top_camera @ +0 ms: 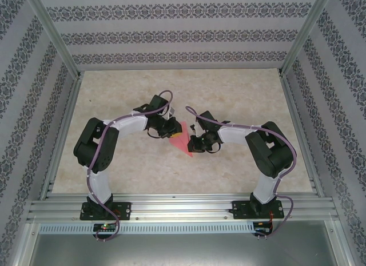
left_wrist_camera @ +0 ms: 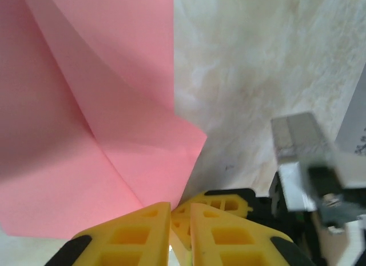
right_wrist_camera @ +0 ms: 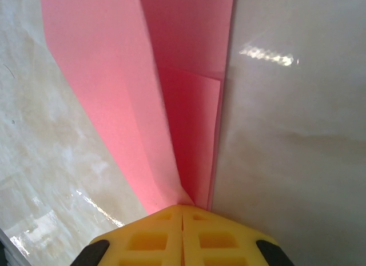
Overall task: Fold a paper plane with a square sheet of paper (fold left side to right side)
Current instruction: Fourth fold the wing at the center of the table.
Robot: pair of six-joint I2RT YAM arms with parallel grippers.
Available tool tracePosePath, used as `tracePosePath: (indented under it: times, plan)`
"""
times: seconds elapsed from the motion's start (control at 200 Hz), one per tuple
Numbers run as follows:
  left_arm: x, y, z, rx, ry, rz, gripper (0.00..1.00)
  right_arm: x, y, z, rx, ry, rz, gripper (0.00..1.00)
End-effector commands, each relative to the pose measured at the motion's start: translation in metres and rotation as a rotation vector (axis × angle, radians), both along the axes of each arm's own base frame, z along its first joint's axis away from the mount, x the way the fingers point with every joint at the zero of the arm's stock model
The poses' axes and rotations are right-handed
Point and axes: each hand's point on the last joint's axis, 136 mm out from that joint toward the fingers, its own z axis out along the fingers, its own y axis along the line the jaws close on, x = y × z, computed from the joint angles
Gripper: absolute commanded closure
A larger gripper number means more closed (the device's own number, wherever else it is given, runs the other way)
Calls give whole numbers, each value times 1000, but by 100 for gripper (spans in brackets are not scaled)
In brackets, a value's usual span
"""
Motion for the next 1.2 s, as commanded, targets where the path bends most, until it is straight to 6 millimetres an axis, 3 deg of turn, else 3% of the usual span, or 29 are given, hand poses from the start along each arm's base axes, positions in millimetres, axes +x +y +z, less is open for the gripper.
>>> tracePosePath:
  times: [0.0,0.245,0.43,0.649,0.914,1.199]
  plan:
    - [-17,-18,0,-52,27,-17,84,-24,-29,-34,-152,83,-4,92]
    - [-22,-33,-13,-101,85,15,89,-24,-28,-34,-153,81,-2,92]
    - [-26,-32,-29,-76,132,50,90,-24,-28,-34,-152,80,3,92]
    - [-26,-35,-32,-87,149,61,90,-26,-28,-35,-161,78,9,93]
    - [-31,-26,-53,-21,186,86,89,-28,-29,-36,-177,76,15,93]
    - [-22,-10,-67,77,170,128,89,-33,-31,-40,-207,82,27,93]
